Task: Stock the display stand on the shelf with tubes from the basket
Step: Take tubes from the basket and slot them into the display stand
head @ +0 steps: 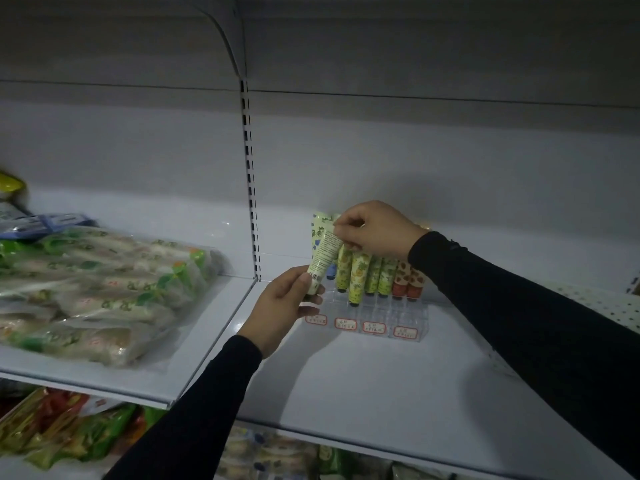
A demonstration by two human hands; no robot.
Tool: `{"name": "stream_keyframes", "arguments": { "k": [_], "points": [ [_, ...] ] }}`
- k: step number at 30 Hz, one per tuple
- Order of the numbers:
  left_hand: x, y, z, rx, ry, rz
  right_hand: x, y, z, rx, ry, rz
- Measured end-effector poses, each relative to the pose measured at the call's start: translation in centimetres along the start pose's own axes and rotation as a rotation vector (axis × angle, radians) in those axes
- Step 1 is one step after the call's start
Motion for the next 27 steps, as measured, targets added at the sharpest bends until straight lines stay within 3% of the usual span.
{"name": "stream_keyframes", "arguments": {
  "k": [6, 12, 20, 27],
  "points": [
    [0.3, 0.2, 0.3, -0.007, -0.009, -0.006, 0.1, 0.0, -0.3, 0.028, -0.013, -0.01],
    [1.3, 0.3, 1.9, -0.056, -0.168, -0.046, 0.3, -0.4, -1.1, 0.077, 0.02, -0.134],
    [1.7, -0.6, 2.5, -0.003, -0.31, -0.139, 0.4, -1.4, -0.8, 0.394, -0.038, -0.372],
    [2.2, -0.1, 2.7, 0.176, -0.333, -0.172, 1.0, -0.2, -1.5, 0.189, 0.001, -0.252]
  ]
}}
Point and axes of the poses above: each hand's wrist, its own x-axis towards the middle knuckle, its own z-axis out of the back of the hand, y = z × x, the point moved 8 cm from there along x, towards the middle knuckle, and after that the axes turned 10 degrees about -y, right-handed, at the moved point
